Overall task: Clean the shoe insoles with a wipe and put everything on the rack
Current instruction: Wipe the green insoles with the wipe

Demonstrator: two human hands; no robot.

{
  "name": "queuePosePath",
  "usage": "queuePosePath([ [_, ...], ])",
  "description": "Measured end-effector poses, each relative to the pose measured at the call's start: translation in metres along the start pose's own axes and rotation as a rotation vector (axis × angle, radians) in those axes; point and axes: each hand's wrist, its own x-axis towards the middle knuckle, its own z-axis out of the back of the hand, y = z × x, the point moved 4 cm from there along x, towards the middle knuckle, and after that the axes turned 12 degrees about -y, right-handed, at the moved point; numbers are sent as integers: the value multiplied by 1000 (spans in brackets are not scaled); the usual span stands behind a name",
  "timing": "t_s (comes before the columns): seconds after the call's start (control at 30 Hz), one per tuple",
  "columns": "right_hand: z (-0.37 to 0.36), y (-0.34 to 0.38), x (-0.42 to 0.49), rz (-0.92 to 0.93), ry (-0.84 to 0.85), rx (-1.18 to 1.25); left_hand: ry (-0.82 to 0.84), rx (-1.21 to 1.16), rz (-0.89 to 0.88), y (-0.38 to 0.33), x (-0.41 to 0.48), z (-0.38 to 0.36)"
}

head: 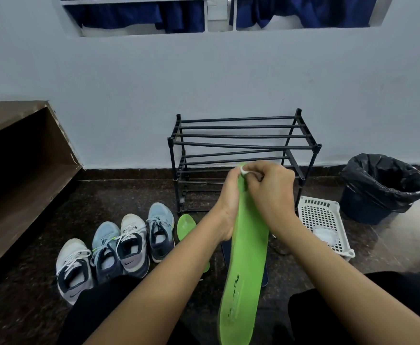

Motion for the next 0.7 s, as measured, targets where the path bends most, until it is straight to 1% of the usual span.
queuePosePath([
  [0.13,-2,3,-5,20,-6,-11,-14,34,-3,-3,3,4],
  [0.27,-3,11,-18,24,30,69,-81,57,33,-8,4,13],
  [0.43,-2,17,-28,45,37,137,-104,-9,22,-14,6,18],
  [0.5,-2,17,-26,51,38,140,-116,6,24,-12,6,17],
  [0.57,0,16,-20,55,24,126,-97,26,8,-9,4,14],
  [0.7,5,9,-3,31,-32,108,-4,13,-20,-1,-1,-2],
])
